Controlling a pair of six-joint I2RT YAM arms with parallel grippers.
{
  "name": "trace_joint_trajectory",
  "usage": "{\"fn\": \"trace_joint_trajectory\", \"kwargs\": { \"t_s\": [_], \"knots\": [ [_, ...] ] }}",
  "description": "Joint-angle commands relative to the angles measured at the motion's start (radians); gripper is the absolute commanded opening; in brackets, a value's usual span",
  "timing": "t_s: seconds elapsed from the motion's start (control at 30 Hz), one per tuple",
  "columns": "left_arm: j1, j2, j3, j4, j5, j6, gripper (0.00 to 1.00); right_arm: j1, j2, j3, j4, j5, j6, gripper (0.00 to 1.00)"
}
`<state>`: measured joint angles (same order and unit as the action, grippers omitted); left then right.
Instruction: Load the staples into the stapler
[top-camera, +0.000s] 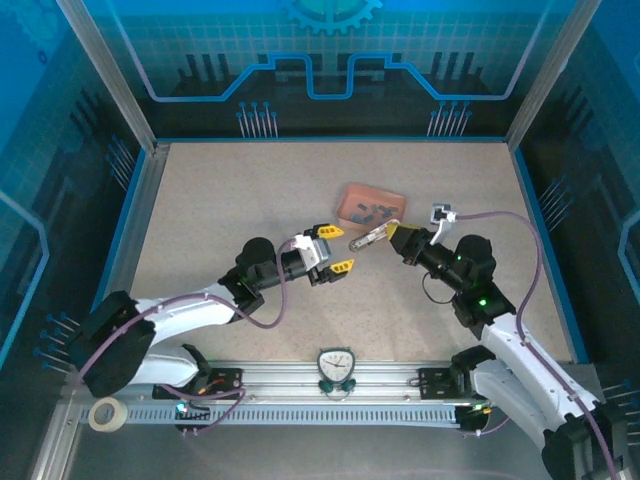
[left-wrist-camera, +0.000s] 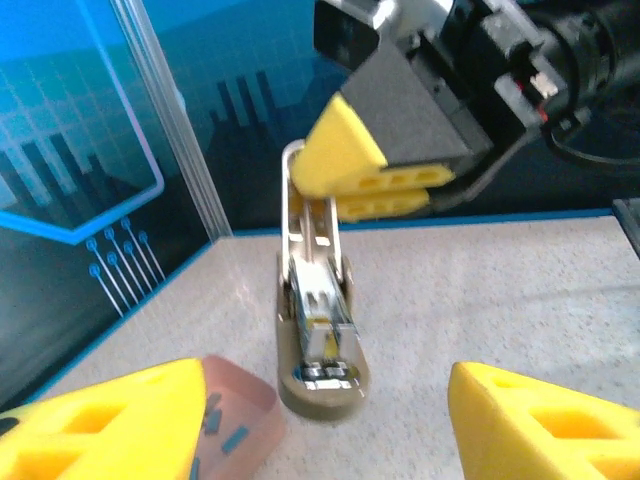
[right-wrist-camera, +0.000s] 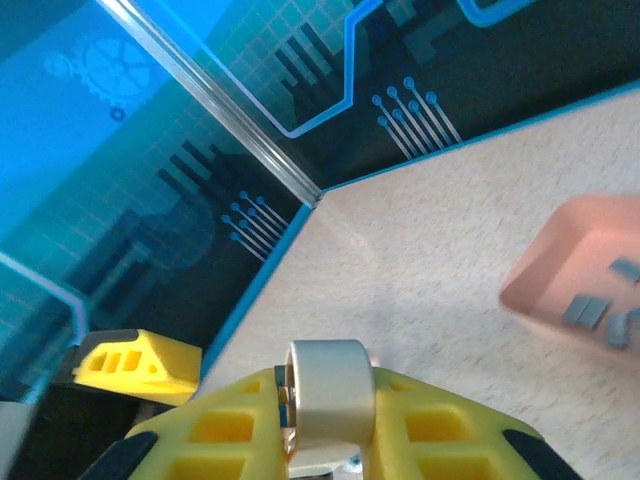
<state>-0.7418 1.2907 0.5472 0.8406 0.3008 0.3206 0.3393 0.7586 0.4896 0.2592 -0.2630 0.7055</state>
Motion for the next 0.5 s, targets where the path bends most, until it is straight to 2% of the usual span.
{"fn": "trace_joint_trajectory", "kwargs": {
  "t_s": [0.0, 0.17, 0.33, 0.47],
  "knots": [
    [-0.004, -0.069, 0.075, -0.259, -0.035, -0.049, 0.69, 0.003, 0.000, 0.066, -0.092, -0.001, -0.286, 0.18],
    [-0.004, -0.074, 0.188, -0.560, 0.004, -0.110, 0.70, 0.002, 0.008, 0.054, -0.039, -0.147, -0.532, 0.17],
    [-0.001, -0.033, 0.247, -0.664, 0.092, -0.201, 0.71, 0.001, 0.007, 0.037, -0.015, -0.269, -0.692, 0.17],
    [-0.001, 0.015, 0.280, -0.678, 0.154, -0.256, 0.71, 0.001, 0.008, 0.024, 0.052, -0.355, -0.728, 0.17]
  ]
}}
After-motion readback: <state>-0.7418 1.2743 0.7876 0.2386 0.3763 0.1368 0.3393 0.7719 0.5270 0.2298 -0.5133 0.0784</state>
